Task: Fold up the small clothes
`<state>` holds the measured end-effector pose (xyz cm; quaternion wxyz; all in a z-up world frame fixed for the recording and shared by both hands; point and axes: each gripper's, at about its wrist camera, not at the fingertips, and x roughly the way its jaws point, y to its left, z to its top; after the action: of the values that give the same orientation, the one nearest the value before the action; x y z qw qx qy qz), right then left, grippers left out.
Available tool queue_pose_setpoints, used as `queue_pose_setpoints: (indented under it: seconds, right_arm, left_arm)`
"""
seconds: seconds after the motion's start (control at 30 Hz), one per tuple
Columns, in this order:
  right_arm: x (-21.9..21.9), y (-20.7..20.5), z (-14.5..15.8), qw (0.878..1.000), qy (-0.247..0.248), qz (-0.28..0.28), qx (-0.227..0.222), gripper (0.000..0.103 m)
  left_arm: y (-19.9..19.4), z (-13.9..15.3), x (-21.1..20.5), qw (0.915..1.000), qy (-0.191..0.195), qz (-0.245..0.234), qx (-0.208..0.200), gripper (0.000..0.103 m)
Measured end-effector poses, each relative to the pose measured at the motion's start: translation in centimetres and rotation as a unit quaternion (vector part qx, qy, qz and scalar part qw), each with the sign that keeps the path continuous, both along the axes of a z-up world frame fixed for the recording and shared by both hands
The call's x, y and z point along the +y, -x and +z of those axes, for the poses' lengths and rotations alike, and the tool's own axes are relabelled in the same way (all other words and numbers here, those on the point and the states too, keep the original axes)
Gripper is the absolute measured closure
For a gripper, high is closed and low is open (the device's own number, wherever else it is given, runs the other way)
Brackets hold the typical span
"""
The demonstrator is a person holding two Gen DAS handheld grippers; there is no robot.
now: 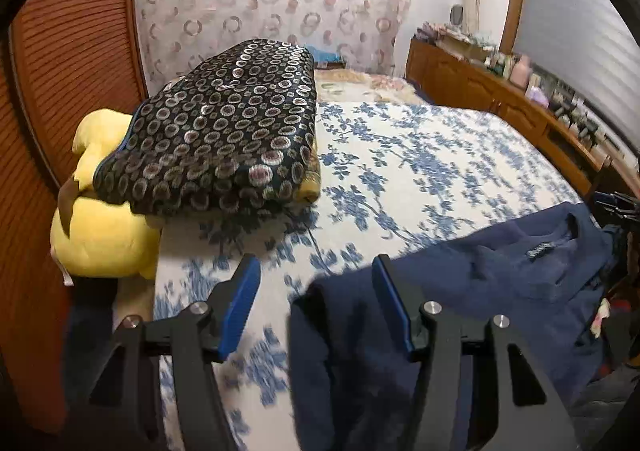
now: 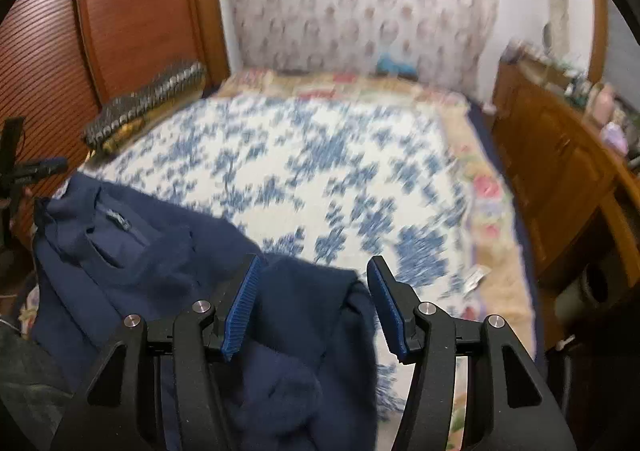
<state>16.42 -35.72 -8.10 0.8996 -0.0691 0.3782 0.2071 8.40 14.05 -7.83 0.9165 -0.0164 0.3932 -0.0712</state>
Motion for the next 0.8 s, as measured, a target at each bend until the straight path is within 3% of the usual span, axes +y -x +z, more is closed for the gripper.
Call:
queue_pose_setpoints:
  seconds: [0.27,0.5,0.8]
  right_arm:
    - [-0.1,-2.3,-1.8,1.0,0.008,0.0,0.023,0.046]
    - [0.2,-2.7,-3.1,0.999,0.03,0.002,0.041,0.041]
    - [0.3,-2.6,-3.5,0.998,0.032,0.007,0.054,0.039]
  left_arm:
    - [-2.6,-1.4,-0.2,0.9991,0.005,-0.017,0.039,0.046]
    - [-2.6,-3.9,-0.7,0.997,0.001,-0.021,0.074,0.046]
    - [-2.3,-4.1,-0.7,0.9962,0.013,-0.025,0.082,0.046]
